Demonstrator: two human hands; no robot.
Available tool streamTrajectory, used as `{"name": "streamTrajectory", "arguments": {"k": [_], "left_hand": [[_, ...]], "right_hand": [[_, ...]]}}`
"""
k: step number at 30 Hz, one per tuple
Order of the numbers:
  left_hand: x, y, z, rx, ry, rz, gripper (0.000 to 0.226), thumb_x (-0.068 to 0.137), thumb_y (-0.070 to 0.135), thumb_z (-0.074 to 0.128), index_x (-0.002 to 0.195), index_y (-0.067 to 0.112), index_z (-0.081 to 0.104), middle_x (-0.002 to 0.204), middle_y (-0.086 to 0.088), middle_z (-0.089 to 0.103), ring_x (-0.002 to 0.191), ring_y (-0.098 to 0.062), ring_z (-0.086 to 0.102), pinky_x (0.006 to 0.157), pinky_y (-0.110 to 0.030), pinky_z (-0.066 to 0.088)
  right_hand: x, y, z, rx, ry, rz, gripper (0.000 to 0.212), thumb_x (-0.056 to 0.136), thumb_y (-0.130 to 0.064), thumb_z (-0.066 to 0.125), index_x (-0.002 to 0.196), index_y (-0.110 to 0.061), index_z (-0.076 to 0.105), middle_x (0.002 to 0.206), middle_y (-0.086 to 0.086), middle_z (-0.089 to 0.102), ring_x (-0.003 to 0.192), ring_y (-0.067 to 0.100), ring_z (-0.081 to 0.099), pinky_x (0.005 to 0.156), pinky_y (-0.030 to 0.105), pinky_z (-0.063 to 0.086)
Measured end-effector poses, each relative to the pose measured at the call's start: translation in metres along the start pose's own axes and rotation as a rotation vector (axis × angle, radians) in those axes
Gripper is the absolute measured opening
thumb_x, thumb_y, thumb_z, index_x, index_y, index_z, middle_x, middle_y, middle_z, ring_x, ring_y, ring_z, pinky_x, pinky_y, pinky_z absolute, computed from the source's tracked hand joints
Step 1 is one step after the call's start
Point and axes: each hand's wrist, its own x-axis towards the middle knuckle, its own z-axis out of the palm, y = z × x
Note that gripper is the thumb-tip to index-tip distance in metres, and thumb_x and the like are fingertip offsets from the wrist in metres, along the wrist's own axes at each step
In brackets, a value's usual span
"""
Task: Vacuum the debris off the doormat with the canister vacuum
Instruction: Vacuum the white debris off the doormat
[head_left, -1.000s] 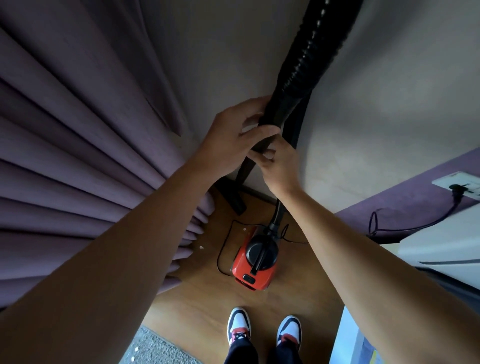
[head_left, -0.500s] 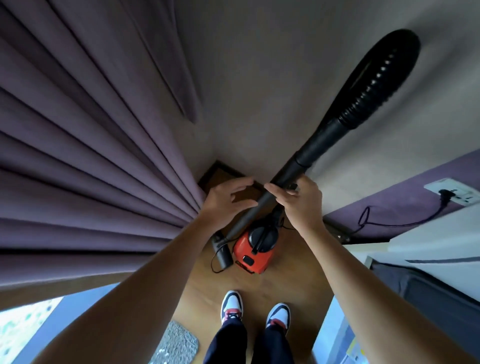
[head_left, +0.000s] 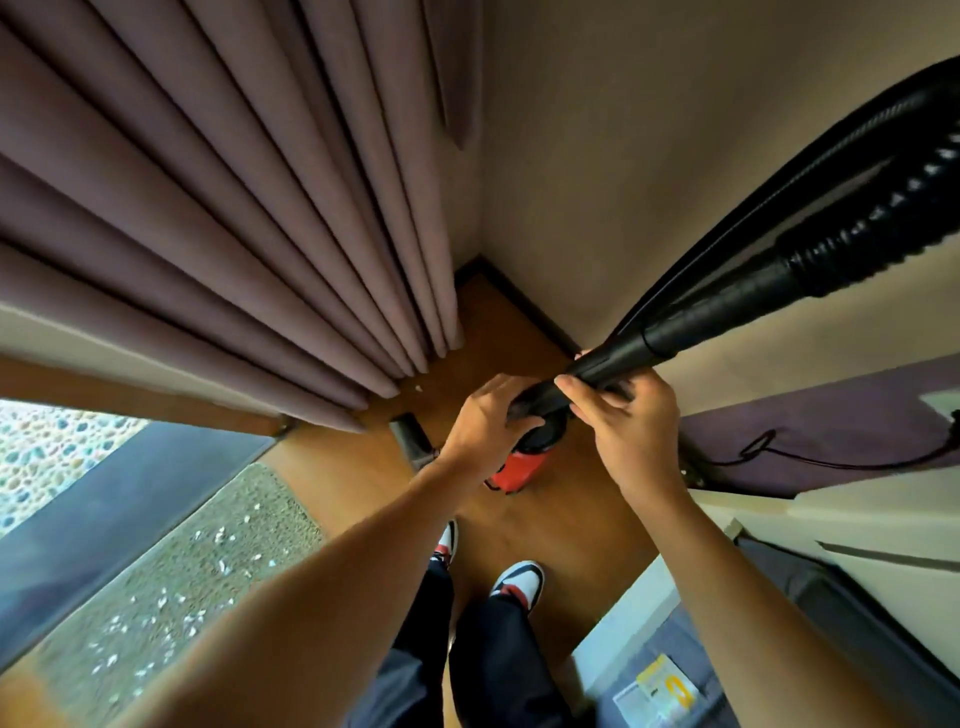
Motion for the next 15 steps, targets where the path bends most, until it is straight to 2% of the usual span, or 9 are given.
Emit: {"name": "streamTrajectory", "arguments": {"k": [3,7,9,11,13,15], "left_hand": [[-0.008,-0.006,0.001,-0.021,0.056,-0.069,0.054,0.088,0.015,0.077,0.139,0.016,0.059,0.128,-0.004,0.063,0.12,-0.02,0.058,0.105,-0.031,0.046],[0.004,-0.02,-0.007,-0.064,0.133,-0.145,0.061,0.084,0.012,0.08,0.141,0.015,0.058,0.134,-0.007,0.063,0.126,-0.021,0.059,0.111,-0.037,0.045],[0.01,-0.025,-0.011,-0.153,0.182,-0.233,0.062,0.084,0.01,0.081,0.141,0.015,0.058,0.136,-0.005,0.063,0.127,-0.018,0.059,0.111,-0.031,0.044],[0.011,-0.031,-0.019,-0.19,0.196,-0.299,0.06,0.086,0.01,0.079,0.141,0.014,0.057,0.138,-0.003,0.062,0.127,-0.015,0.058,0.107,-0.023,0.043],[0.006,-0.043,-0.029,-0.172,0.213,-0.31,0.058,0.087,0.011,0.078,0.141,0.015,0.058,0.138,-0.002,0.062,0.127,-0.015,0.058,0.106,-0.024,0.043],[-0.001,-0.055,-0.037,-0.091,0.226,-0.29,0.057,0.087,0.015,0.079,0.14,0.016,0.06,0.138,-0.002,0.063,0.127,-0.015,0.058,0.107,-0.029,0.046]], "right_hand": [[0.001,0.002,0.006,0.008,0.008,-0.028,0.038,0.084,-0.024,0.082,0.116,-0.008,0.07,0.107,-0.002,0.076,0.098,0.012,0.075,0.081,0.048,0.064],[0.013,0.005,0.022,0.068,0.011,-0.046,0.033,0.084,-0.019,0.083,0.113,-0.01,0.069,0.102,-0.009,0.074,0.097,0.012,0.076,0.084,0.046,0.064],[0.018,0.007,0.03,0.112,0.006,-0.053,0.029,0.083,-0.014,0.083,0.107,-0.013,0.068,0.099,-0.01,0.074,0.095,0.009,0.076,0.085,0.041,0.064],[0.024,0.009,0.037,0.119,0.004,-0.085,0.027,0.084,-0.011,0.082,0.107,-0.012,0.067,0.097,-0.013,0.072,0.092,-0.002,0.074,0.084,0.028,0.062],[0.029,0.01,0.042,0.106,0.01,-0.122,0.027,0.085,-0.01,0.081,0.108,-0.007,0.068,0.096,-0.013,0.071,0.09,-0.008,0.072,0.082,0.019,0.06],[0.03,0.012,0.044,0.13,0.026,-0.135,0.026,0.085,-0.011,0.081,0.107,-0.01,0.067,0.099,-0.009,0.072,0.094,-0.001,0.074,0.084,0.026,0.062]]}}
